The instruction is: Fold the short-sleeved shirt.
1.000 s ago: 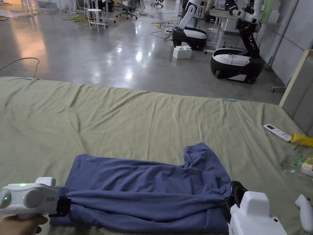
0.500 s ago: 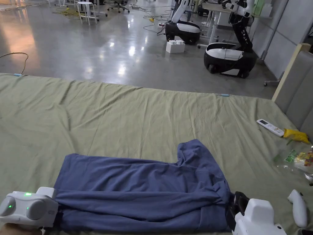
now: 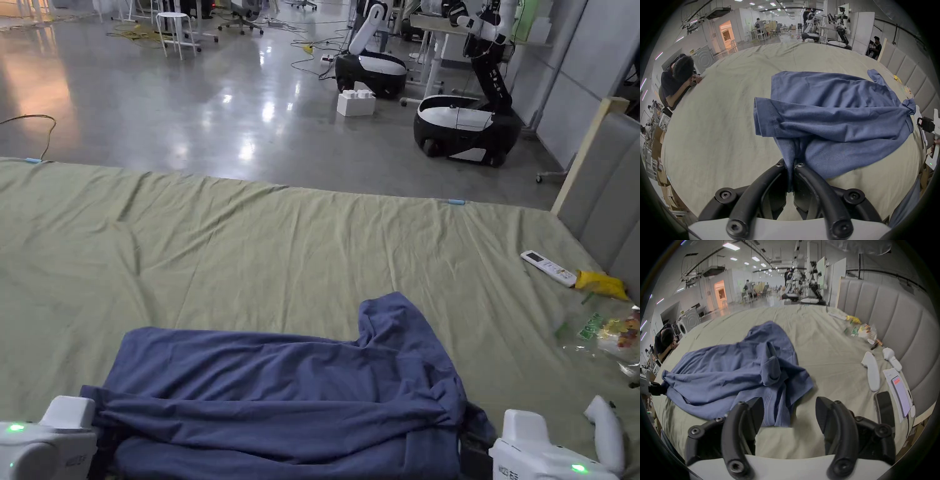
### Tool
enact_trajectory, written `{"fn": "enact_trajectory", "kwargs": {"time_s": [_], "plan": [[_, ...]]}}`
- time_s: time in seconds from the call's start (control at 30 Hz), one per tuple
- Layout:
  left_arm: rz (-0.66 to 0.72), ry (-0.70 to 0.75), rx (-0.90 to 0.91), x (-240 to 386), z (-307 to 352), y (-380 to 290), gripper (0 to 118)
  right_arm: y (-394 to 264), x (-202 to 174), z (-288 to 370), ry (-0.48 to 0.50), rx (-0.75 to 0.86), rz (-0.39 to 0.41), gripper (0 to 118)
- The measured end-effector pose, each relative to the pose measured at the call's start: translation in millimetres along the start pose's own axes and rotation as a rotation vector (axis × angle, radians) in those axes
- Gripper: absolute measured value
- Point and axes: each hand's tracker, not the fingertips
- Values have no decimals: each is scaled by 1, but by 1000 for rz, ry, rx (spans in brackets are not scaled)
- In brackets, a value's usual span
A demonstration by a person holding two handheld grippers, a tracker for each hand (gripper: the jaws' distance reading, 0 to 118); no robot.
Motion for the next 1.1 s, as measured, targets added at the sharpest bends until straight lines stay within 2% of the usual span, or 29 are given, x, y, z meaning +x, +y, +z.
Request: {"fn": "enact_trajectory", "kwargs": {"time_s": [0.17, 0.2, 0.27, 0.3, 0.33, 0.4, 0.47, 0.67, 0.9, 1.0, 1.1], "plan": [[8, -1, 5, 3, -3, -1, 7, 6, -13, -41, 22, -114, 13, 72], [14, 0, 6, 3, -4, -2, 7, 5, -18, -50, 13, -162, 28, 66], [31, -6, 3, 2, -7, -3, 7, -1, -27, -59, 22, -210, 56, 42], [38, -4, 7, 4, -7, -5, 7, -5, -30, -57, 33, -175, 59, 38], [44, -5, 12, 4, -7, -5, 7, -6, -35, -54, -10, -134, 93, 31], [48, -9, 15, 4, -7, -6, 7, -7, -39, -52, 6, -141, 92, 13], [48, -9, 24, 5, -5, -6, 7, -6, -38, -48, 27, -136, 86, 11], [58, -36, 91, -1, 22, 5, 7, 9, -41, -11, 9, -85, 99, 9], [41, -67, 167, -7, 64, 17, 7, 26, -35, 46, 54, 0, 109, 9], [22, -69, 175, -6, 87, 9, 7, 18, -31, 67, 43, 13, 130, 9], [29, -78, 171, -10, 100, -11, 7, -1, -22, 80, 62, -9, 105, 9]]}}
